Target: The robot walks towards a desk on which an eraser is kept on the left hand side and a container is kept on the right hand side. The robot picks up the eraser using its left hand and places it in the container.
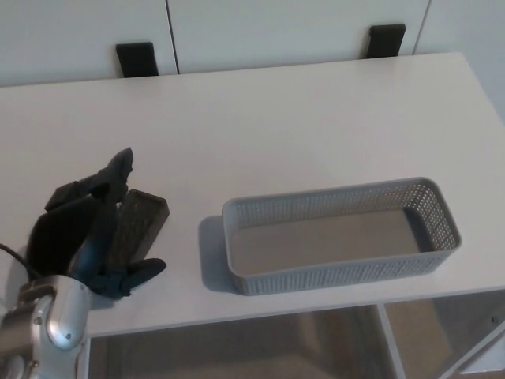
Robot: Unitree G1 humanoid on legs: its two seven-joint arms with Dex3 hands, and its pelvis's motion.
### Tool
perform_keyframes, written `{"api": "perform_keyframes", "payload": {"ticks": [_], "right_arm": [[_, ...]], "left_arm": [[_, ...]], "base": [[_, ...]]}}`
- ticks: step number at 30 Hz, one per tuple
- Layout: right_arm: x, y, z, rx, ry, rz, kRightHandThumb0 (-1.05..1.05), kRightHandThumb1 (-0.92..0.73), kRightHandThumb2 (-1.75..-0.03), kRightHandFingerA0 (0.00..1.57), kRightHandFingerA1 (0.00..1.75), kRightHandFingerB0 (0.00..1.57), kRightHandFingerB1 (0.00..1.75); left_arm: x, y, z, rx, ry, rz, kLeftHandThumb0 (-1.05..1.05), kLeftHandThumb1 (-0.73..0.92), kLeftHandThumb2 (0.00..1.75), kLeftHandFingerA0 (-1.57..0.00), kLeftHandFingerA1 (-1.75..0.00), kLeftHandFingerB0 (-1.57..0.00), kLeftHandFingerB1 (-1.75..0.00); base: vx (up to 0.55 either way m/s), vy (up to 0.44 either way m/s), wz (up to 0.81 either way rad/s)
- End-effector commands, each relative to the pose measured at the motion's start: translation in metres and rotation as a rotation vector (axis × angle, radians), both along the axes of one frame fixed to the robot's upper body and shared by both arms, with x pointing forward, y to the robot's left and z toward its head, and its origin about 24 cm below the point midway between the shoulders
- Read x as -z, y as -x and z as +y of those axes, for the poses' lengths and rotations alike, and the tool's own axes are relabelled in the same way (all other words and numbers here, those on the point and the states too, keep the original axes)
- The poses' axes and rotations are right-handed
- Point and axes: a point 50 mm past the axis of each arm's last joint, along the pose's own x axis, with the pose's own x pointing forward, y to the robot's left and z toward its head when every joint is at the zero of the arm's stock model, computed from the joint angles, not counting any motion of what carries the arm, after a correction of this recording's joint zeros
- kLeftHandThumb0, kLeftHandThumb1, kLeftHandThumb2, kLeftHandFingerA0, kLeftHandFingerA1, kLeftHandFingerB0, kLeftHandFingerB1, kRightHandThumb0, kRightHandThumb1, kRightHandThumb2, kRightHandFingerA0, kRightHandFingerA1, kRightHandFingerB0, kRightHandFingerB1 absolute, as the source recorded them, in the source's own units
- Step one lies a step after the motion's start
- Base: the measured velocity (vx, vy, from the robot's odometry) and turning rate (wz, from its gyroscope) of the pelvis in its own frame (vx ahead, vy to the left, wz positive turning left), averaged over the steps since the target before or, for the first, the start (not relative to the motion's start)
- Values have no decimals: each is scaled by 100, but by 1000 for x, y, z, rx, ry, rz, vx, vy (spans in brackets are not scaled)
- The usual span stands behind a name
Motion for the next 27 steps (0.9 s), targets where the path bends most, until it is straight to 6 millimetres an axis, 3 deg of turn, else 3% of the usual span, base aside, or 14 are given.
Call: {"api": "perform_keyframes", "payload": {"ticks": [1,13,27], "right_arm": [[-5,-2,-5,-39,14,8,-28,-70,-61,44,49,30,36],[-6,-1,-4,-68,-1,16,-27,-70,-61,44,50,31,36],[-4,-2,-3,-112,-6,26,-27,-71,-61,46,53,33,38]], "left_arm": [[4,5,0,-36,-23,26,-64,37,65,0,-32,0,-7],[15,10,0,-40,-53,70,-58,36,70,0,-40,0,-19],[22,11,15,-69,-86,69,-61,36,68,0,-41,0,-16]], "base": [[0,0,0],[0,0,0],[0,0,0]]}}
